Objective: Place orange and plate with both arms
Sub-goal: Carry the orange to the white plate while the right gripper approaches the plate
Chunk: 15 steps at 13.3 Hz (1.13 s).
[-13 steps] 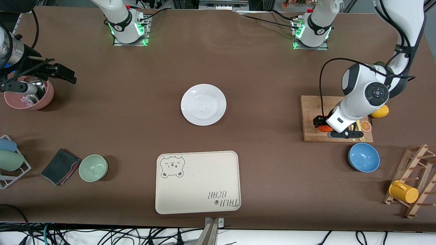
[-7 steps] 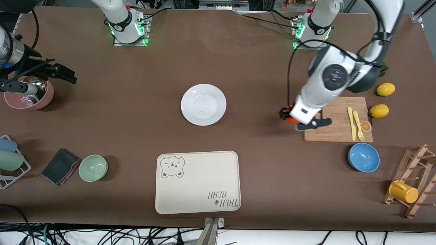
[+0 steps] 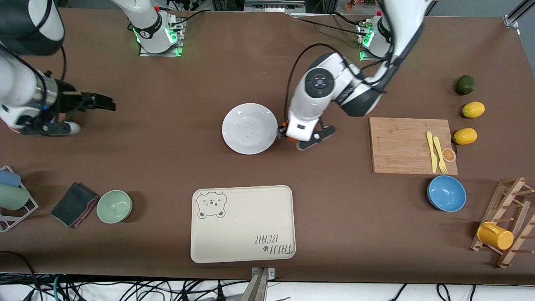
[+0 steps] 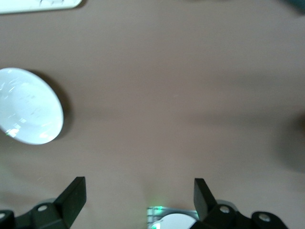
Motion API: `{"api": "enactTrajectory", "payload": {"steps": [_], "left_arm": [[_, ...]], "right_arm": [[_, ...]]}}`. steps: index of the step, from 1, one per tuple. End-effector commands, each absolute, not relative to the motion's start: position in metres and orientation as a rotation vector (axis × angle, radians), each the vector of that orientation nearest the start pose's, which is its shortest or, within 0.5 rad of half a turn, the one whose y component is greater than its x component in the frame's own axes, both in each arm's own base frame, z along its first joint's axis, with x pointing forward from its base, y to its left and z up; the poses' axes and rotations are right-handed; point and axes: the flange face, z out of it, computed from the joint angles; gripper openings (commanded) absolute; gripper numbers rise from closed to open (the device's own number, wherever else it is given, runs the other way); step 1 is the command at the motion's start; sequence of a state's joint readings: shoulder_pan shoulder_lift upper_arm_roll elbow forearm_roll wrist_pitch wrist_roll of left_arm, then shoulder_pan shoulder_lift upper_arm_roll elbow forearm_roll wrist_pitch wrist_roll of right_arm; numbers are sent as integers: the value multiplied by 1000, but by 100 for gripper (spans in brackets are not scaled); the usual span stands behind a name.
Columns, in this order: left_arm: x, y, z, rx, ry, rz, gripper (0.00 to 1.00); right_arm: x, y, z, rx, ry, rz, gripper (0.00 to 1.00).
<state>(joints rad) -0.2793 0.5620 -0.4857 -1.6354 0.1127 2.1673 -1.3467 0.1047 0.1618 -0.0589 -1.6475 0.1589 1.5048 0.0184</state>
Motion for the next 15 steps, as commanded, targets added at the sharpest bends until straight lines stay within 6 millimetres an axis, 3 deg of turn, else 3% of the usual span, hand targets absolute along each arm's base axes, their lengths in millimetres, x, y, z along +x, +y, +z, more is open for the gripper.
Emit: {"api": "enactTrajectory", "payload": {"steps": [1, 2, 4, 6, 7, 8, 9, 10, 11, 15], "left_arm": [[528, -486, 299, -3116, -1146, 202, 19], [519, -502, 295, -3133, -1181, 182, 19], [494, -530, 262, -3129, -1192, 209, 19], [481, -542, 236, -3116, -1205, 184, 19], [476, -545, 226, -3103, -1185, 160, 25], [475, -546, 223, -3098, -1175, 141, 39], [476, -544, 223, -3096, -1177, 138, 74], [477, -544, 224, -3097, -1177, 133, 100], [479, -543, 230, -3103, -1182, 124, 100], [496, -522, 268, -3057, -1184, 95, 100]], "right_arm": [[571, 59, 447, -2828, -27, 568, 100], [568, 62, 444, -2799, -12, 563, 100], [562, 65, 413, -2781, 7, 558, 100], [545, 96, 389, -2757, -6, 499, 100], [539, 109, 374, -2767, -22, 482, 100], [533, 120, 354, -2772, -28, 477, 100], [525, 132, 337, -2745, -1, 452, 100], [519, 144, 326, -2729, 14, 421, 100], [513, 163, 317, -2733, -14, 396, 100], [505, 206, 263, -2697, 11, 375, 100]]}}
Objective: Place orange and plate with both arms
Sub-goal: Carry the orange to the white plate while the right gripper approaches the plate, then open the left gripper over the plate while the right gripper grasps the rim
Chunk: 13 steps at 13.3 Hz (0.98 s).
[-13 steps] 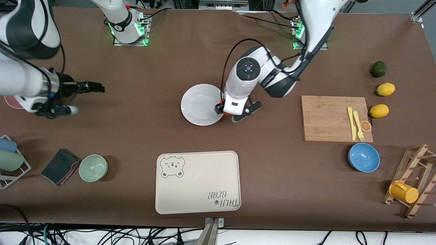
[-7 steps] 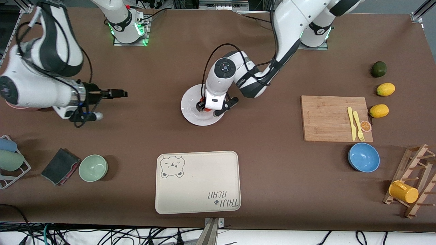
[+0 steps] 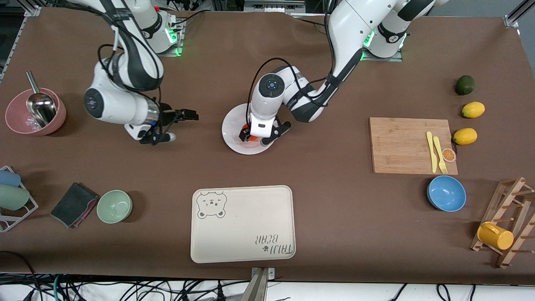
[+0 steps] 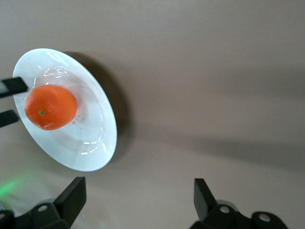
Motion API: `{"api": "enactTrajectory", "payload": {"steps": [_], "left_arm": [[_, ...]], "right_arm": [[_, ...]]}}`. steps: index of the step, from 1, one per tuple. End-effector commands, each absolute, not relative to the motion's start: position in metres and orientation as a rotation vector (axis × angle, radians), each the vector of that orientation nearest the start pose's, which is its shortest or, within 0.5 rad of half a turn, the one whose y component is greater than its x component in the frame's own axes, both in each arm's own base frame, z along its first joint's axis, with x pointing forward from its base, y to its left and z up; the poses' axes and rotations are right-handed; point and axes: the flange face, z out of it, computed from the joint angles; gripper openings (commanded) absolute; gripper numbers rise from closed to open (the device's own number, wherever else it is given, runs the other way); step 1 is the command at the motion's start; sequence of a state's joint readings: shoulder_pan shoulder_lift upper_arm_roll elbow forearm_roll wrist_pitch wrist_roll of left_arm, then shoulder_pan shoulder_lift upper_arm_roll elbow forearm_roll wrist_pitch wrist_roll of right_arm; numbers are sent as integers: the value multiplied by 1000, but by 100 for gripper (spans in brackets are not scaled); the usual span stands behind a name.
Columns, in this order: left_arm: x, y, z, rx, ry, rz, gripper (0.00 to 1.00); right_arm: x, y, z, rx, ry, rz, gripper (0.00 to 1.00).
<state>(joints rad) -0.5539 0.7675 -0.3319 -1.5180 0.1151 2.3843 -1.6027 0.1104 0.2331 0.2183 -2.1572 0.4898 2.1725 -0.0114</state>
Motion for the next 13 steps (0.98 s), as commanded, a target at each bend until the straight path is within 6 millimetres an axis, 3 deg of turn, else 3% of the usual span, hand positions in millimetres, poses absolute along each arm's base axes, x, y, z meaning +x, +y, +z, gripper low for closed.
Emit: {"api": "enactTrajectory", "payload": {"steps": [1, 3, 7, 10, 13], "left_arm": [[498, -516, 283, -3038, -1174, 88, 100], [500, -500, 304, -3041, -956, 97, 100], [511, -464, 327, -3027, -636, 146, 100], [538, -418, 349, -3028, -464, 173, 100], [561, -372, 369, -3029, -361, 193, 100]], "right_arm": [[504, 216, 253, -2673, 35, 372, 100], [503, 224, 233, -2619, 66, 402, 100], [498, 225, 199, -2424, 86, 407, 100], [499, 220, 178, -2379, 80, 416, 100], [503, 218, 170, -2372, 79, 416, 99]]}}
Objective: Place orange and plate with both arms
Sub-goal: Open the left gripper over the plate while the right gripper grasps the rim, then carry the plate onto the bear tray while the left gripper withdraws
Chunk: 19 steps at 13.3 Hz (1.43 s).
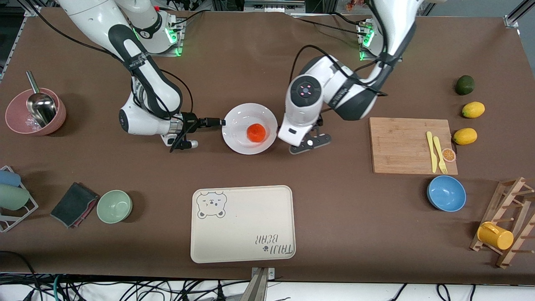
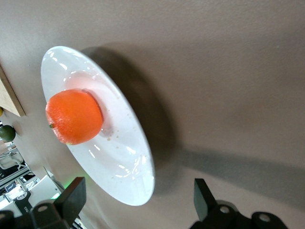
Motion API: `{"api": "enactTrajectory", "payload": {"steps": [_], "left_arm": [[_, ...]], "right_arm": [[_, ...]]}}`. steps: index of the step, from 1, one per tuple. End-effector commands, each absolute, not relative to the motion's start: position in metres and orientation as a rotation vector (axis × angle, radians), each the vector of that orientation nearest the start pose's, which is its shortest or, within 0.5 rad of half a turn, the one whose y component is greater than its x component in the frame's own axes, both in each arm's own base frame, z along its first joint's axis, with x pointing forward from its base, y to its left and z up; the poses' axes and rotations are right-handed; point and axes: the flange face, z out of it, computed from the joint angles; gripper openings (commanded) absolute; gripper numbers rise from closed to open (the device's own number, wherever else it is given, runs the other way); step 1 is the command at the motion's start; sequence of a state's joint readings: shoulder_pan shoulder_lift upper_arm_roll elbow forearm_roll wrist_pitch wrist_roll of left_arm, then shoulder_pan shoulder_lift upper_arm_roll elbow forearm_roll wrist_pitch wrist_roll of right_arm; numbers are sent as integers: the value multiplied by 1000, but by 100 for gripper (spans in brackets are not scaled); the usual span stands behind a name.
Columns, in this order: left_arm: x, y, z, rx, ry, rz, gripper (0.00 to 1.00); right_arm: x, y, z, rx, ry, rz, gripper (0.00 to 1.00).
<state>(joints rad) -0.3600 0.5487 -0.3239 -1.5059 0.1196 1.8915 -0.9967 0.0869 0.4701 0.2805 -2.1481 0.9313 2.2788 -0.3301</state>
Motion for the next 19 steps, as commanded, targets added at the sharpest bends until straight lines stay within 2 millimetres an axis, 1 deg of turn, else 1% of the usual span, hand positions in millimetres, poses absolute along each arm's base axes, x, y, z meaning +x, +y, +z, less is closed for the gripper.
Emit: {"api": "enactTrajectory", "payload": {"steps": [1, 2, 4, 6, 7, 9, 10, 11, 13, 14, 15, 16, 17, 18, 19], "left_arm": [[566, -358, 376, -3025, -321, 207, 100], [571, -343, 381, -3014, -286, 230, 100], [584, -309, 381, -3005, -221, 284, 100], [588, -288, 379, -2983, -139, 346, 100], [592, -276, 386, -2972, -98, 323, 100], [597, -252, 412, -2971, -10, 293, 100], [601, -232, 430, -2980, 12, 272, 100], [604, -212, 445, -2995, 60, 266, 100], [614, -162, 469, -3032, 121, 248, 100], [615, -139, 486, -3078, 123, 230, 100], [611, -129, 505, -3099, 158, 195, 100], [610, -109, 514, -3100, 150, 178, 100], [603, -99, 529, -3097, 185, 144, 100], [592, -94, 540, -3088, 205, 123, 100], [580, -88, 547, -3083, 187, 109, 100]], "right_arm": [[504, 220, 167, -2370, 76, 417, 96], [507, 221, 164, -2364, 67, 415, 92], [508, 221, 156, -2357, 42, 413, 84], [511, 223, 153, -2346, 46, 410, 76], [512, 223, 153, -2344, 37, 405, 71], [515, 224, 152, -2339, 33, 397, 64], [516, 225, 151, -2338, 28, 397, 58], [517, 225, 150, -2338, 26, 393, 53], [516, 229, 147, -2338, 19, 395, 47], [517, 230, 147, -2337, 18, 394, 47], [518, 231, 147, -2337, 16, 393, 46], [518, 232, 147, -2338, 15, 392, 44], [519, 232, 146, -2336, 15, 392, 43], [519, 232, 145, -2336, 15, 393, 39], [520, 234, 144, -2334, 11, 393, 36]]}}
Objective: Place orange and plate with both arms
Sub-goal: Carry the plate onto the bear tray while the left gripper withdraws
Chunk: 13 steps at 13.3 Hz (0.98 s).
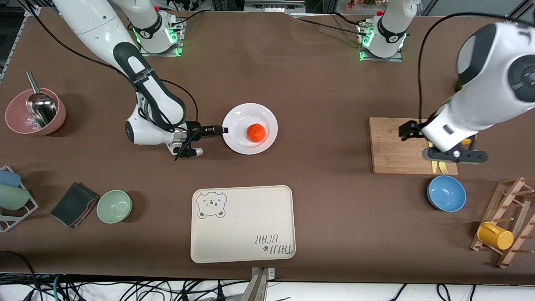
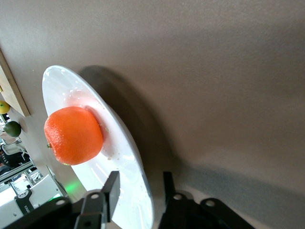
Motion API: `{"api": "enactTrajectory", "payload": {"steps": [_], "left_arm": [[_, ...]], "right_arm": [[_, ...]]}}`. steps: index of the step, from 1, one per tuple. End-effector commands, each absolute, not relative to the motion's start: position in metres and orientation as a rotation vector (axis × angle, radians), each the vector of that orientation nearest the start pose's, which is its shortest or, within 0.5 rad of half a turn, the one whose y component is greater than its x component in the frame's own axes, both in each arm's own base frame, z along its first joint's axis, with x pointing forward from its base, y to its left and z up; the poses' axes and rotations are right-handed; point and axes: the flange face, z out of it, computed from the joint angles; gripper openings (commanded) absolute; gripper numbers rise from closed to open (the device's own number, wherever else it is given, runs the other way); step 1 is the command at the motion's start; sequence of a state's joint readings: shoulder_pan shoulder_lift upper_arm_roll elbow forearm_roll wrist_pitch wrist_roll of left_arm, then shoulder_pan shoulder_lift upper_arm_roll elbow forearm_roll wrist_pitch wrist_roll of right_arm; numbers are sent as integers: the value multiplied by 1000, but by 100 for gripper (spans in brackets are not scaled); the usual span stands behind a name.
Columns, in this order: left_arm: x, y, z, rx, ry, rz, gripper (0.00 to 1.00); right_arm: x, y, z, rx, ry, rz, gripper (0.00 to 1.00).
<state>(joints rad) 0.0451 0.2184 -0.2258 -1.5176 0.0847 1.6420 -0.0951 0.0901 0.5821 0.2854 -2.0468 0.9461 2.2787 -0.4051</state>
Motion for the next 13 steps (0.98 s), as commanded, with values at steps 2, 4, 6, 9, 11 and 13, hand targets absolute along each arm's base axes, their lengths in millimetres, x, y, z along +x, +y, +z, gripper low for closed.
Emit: {"api": "enactTrajectory", "payload": {"steps": [2, 4, 6, 9, 11, 13], "left_arm": [[557, -90, 571, -3061, 180, 1, 100], [543, -71, 585, -3074, 140, -70, 100], [536, -50, 585, -3076, 79, -68, 100], [517, -32, 589, -3139, -2, -60, 100], [518, -31, 593, -3145, -25, -62, 100], [527, -15, 593, -3194, -96, -40, 100]], "right_arm": [[520, 236, 140, -2330, 10, 399, 23], [521, 236, 137, -2328, 14, 402, 5], [524, 237, 138, -2325, 15, 395, 0], [534, 234, 143, -2321, 21, 369, 0], [552, 226, 155, -2310, 27, 323, 0], [571, 221, 171, -2291, 19, 281, 0]]}}
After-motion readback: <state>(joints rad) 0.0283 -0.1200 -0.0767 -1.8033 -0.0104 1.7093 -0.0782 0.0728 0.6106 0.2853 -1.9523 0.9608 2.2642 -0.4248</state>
